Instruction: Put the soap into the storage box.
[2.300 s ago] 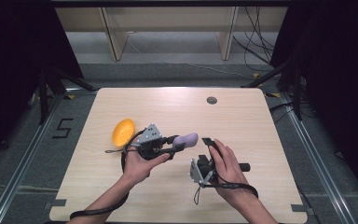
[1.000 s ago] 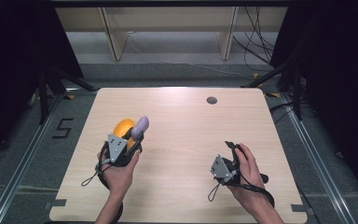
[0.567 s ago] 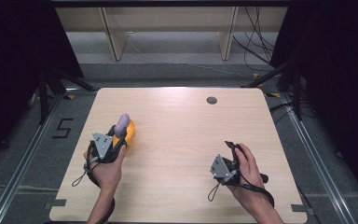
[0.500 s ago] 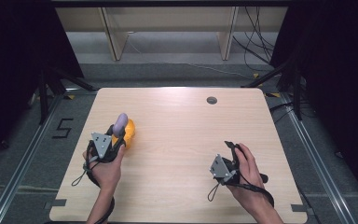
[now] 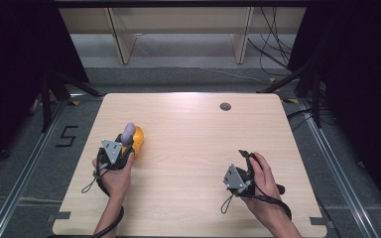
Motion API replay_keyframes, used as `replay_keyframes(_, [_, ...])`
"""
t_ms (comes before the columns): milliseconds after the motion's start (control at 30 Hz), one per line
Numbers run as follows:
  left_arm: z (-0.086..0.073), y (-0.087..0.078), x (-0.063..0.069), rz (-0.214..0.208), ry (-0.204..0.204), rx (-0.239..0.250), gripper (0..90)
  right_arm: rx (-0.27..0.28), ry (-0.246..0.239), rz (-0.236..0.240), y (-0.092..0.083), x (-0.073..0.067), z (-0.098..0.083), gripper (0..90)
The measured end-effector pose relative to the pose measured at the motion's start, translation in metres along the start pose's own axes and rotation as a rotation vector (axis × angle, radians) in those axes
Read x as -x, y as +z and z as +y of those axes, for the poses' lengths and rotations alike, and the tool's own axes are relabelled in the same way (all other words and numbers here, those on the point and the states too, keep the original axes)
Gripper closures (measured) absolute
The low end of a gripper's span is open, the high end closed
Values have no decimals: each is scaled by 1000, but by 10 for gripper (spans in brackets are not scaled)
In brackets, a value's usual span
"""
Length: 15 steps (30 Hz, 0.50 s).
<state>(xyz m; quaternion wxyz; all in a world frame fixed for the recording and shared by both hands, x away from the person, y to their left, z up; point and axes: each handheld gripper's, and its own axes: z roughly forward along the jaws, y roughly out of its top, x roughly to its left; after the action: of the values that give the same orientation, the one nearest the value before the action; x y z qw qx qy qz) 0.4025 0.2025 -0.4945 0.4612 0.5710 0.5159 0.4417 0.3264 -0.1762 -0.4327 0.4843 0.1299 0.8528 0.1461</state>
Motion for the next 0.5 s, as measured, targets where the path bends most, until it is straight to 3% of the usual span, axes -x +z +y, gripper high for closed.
replay_keyframes(33, [-1, 1, 0, 2, 3, -5, 590, 2, -9, -1, 0, 0, 0, 342])
replay_keyframes(100, [-3, 3, 0, -4, 12, -7, 590, -4, 20, -1, 0, -1, 0, 342])
replay_keyframes(500, [-11, 10, 0, -9, 19, -28, 590, -6, 14, 8, 0, -3, 1, 341])
